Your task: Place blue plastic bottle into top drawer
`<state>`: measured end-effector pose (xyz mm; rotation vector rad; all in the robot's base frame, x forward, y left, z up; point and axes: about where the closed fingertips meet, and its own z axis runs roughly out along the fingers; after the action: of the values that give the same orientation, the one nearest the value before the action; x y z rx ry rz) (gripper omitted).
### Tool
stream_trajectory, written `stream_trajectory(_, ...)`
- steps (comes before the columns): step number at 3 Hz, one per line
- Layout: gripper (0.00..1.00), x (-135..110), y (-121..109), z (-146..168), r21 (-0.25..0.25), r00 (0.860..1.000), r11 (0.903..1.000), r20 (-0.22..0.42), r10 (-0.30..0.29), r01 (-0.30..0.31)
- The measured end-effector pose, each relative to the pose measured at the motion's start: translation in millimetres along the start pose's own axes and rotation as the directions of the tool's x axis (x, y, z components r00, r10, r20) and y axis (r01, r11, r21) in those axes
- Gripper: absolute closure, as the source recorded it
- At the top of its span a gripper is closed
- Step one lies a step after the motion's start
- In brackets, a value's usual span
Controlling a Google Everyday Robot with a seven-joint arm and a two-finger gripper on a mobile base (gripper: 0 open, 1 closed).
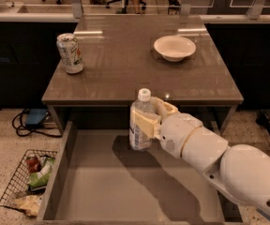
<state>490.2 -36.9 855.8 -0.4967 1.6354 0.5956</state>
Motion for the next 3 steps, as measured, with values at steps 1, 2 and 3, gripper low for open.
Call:
stream_trajectory(1,1.0,42,-3,10,-0.002,0.998,0.9992,-0.046,0.04,-0.04)
stream_trajectory(2,1.0,71,-1,18,0.02,0.997,0.9996,-0.08,0.019,-0.018)
stream_trajectory(3,1.0,71,-1,18,0.02,0.997,0.9996,-0.08,0.02,-0.018)
